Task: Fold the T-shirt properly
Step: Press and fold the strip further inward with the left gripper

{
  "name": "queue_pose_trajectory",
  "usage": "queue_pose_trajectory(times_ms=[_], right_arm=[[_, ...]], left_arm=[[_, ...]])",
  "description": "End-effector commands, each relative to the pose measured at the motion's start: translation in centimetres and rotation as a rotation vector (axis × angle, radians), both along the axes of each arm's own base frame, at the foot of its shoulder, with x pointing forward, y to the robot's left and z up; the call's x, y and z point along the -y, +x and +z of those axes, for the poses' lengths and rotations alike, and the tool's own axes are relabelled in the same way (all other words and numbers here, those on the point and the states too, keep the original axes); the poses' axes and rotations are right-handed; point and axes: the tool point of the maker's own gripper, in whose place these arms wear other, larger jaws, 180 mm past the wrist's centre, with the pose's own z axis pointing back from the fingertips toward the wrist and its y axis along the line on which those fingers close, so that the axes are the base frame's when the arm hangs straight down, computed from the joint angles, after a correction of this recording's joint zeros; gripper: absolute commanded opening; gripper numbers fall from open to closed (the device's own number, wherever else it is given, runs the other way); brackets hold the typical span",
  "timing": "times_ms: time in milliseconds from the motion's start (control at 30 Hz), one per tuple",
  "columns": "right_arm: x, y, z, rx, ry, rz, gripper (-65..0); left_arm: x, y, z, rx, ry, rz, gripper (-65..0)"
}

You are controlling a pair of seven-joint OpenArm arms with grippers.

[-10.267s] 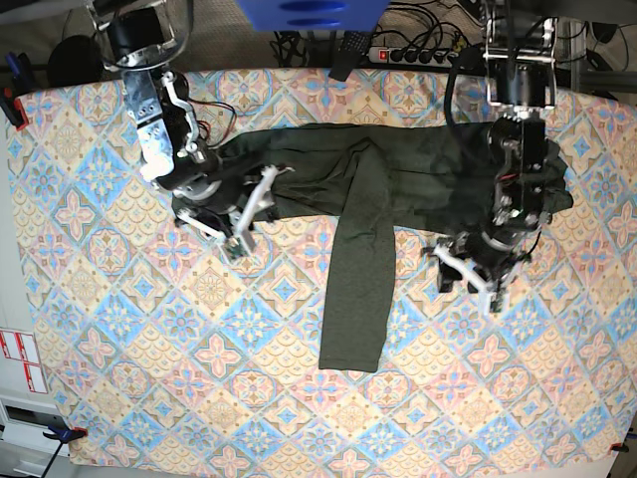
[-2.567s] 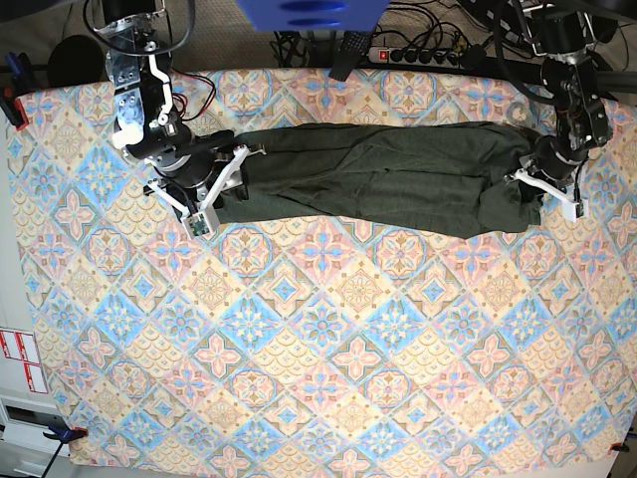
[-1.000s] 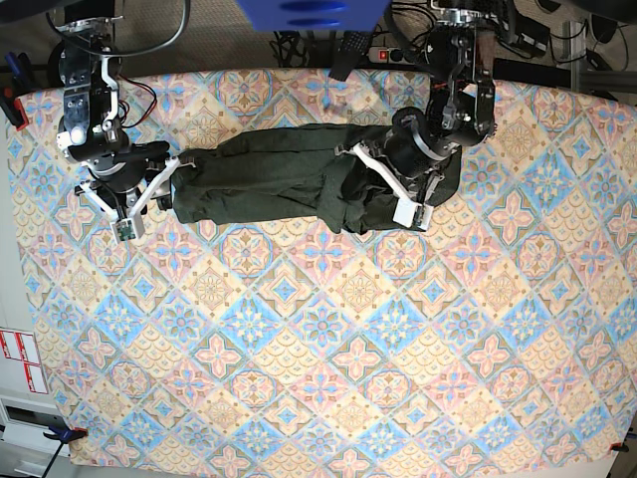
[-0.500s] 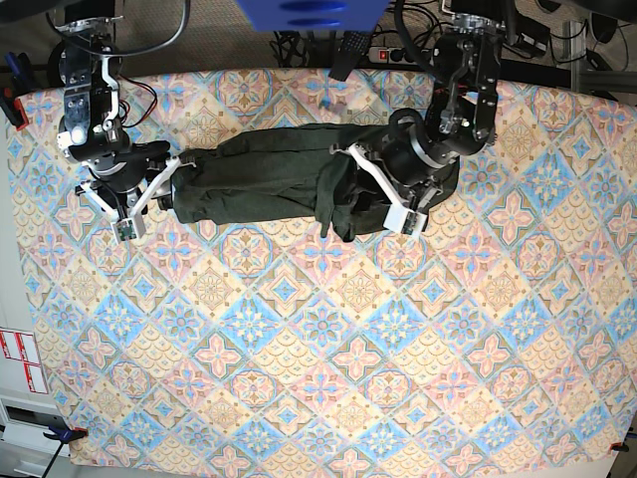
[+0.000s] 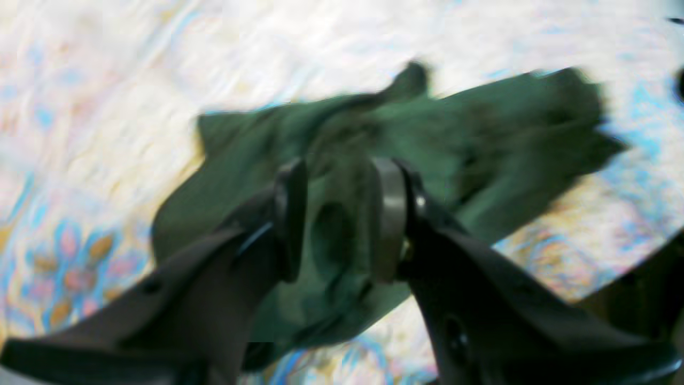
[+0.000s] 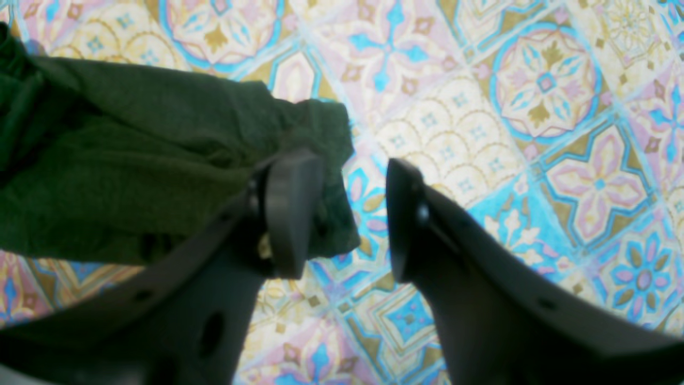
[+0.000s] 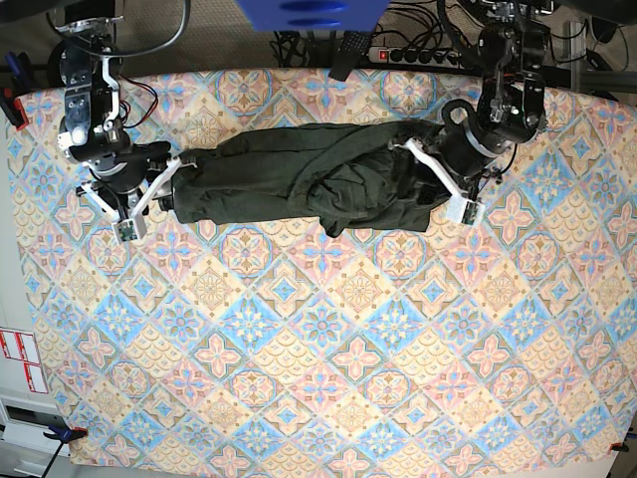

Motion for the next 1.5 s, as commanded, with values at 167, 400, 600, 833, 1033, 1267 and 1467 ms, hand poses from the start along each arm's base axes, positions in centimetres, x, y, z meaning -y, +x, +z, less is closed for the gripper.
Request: queue_pose_trajectory(times_ms=[167,400,600,833,1033,1267,1467], right_arm=[[0.1,0.8,1.1,0.046,-0.006,0.007,-41.9],[0.1,0.8,1.1,0.044,-0.006,0.007,-42.0],[0.1,0.8,1.1,0.044,-0.006,0.007,-42.0],[0.1,0.8,1.1,0.044,-0.008,0.008,-41.8],[0.2,-0.2,0.3,-0.009,-0.016,0.007,-41.7],[0.5,-1.4,-0.6,-0.095,-0.031,0.001,-36.0],[-1.2,-2.0,-0.9,-0.131,0.058,0.051,-34.5]], left_arm=[[3.1,-0.7,-3.7,-0.105,-0.053,-0.074,-45.5],[10.3,-2.9,-2.6,-0.077,-0.128,-0.265,-45.5],[12.7,-4.2,-2.3,-0.075,-0.149,-0.342,-45.5],[10.2,-2.7,0.7,0.024,-0.127,-0.299,-45.5],[1.9,1.0,1.5,0.084,-0.037,-0.059,-45.5],[-2.6,1.1,-2.9,-0.034,-0.001,0.067,-45.5],[-2.8,-0.1,-4.5,-0.084,0.007,0.068,-45.5]])
